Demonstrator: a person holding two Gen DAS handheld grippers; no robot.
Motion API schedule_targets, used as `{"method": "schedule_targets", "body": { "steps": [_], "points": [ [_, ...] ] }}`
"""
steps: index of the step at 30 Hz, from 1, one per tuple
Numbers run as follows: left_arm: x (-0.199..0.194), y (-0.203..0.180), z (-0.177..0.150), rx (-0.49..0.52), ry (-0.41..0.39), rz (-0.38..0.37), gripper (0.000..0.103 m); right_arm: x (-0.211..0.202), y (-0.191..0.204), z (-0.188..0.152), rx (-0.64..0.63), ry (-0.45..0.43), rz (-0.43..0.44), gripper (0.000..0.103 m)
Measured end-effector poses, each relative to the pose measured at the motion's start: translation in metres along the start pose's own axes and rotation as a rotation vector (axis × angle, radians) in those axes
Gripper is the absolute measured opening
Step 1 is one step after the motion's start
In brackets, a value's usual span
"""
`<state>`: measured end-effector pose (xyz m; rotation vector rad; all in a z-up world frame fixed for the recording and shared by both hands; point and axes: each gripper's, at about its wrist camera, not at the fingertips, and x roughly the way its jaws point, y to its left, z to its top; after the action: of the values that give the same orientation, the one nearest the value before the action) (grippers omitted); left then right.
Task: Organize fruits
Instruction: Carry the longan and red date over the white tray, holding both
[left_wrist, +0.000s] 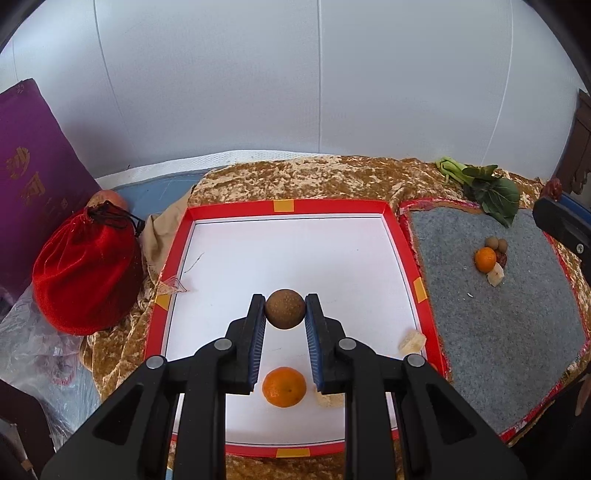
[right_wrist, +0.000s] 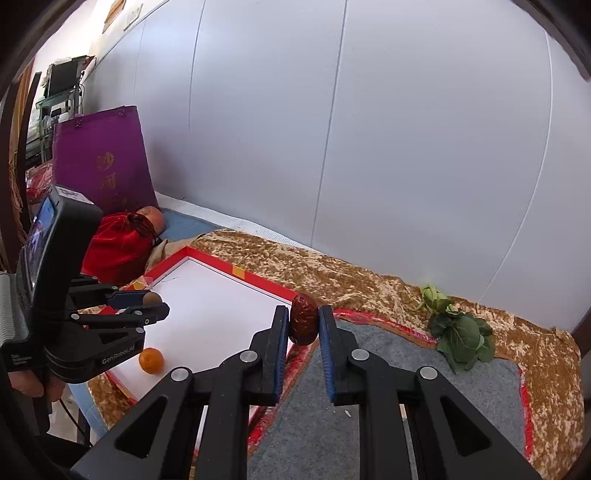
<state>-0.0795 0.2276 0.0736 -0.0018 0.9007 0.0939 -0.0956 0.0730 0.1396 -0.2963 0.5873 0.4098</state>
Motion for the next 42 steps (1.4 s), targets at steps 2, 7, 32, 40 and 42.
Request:
{"method": "schedule_targets", "body": {
  "steps": [2,7,32,40,42],
  "points": [
    [0.003,0.003,-0.001,-0.009,0.01,0.006,0.019,0.001,0.008,0.0,-0.007,-0.001,0.019,0.016],
    [0.004,0.011,-0.005,-0.014,0.019,0.026,0.019,0.002,0.028,-0.002,-0.037,-0.012,0.048,0.016],
    [0.006,0.086,-0.025,-0.189,0.032,0.131,0.019,-0.043,0.123,0.04,-0.145,-0.283,0.236,0.016],
    [0.006,0.093,-0.027,-0.203,0.033,0.154,0.019,-0.04,0.132,0.039,-0.149,-0.275,0.258,0.016],
    [0.006,0.093,-0.027,-0.202,0.033,0.153,0.019,-0.04,0.131,0.038,-0.153,-0.274,0.256,0.016]
  ]
}}
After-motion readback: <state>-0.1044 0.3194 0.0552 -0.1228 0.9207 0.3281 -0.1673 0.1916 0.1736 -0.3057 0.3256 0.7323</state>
